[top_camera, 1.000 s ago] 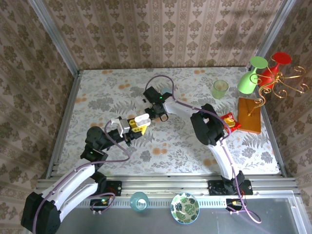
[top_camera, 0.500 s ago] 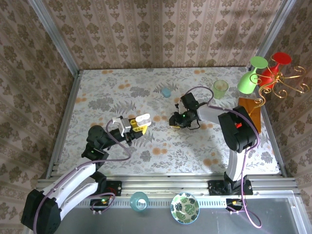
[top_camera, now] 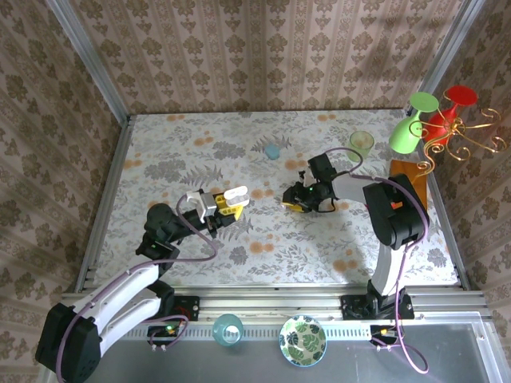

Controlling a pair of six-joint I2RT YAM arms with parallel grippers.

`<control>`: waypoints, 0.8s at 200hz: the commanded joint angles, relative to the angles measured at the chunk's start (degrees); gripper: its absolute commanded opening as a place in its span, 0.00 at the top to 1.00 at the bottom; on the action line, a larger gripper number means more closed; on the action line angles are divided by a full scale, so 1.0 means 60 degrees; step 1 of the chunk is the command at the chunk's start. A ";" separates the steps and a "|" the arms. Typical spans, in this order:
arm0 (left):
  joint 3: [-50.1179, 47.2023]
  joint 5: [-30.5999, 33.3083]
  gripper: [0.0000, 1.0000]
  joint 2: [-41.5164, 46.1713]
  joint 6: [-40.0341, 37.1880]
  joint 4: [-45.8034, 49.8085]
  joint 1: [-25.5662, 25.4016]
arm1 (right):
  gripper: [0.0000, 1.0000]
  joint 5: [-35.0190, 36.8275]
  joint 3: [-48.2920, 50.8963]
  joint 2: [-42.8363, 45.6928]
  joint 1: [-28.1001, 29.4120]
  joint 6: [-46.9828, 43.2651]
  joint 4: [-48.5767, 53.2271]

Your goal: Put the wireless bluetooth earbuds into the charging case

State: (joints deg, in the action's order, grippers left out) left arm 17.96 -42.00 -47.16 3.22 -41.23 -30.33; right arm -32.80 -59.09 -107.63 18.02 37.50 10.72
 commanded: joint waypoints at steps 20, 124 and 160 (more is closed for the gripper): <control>0.0111 -0.0114 0.95 0.0034 0.0033 -0.0479 -0.0029 | 0.59 0.1570 0.0187 0.0639 -0.0144 -0.0669 0.1543; 0.0073 -0.0233 0.95 -0.0284 0.0054 -0.0898 -0.0029 | 0.55 0.3697 -0.0774 0.1404 0.0587 -0.2313 0.2640; 0.0098 -0.0244 0.95 -0.0292 0.0049 -0.0877 -0.0029 | 0.62 0.3607 -0.1819 0.0464 0.0682 -0.2154 0.3285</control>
State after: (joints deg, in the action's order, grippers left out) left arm 17.96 -42.19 -49.06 3.20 -43.77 -30.33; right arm -13.15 -66.00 -100.97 21.78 25.32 25.52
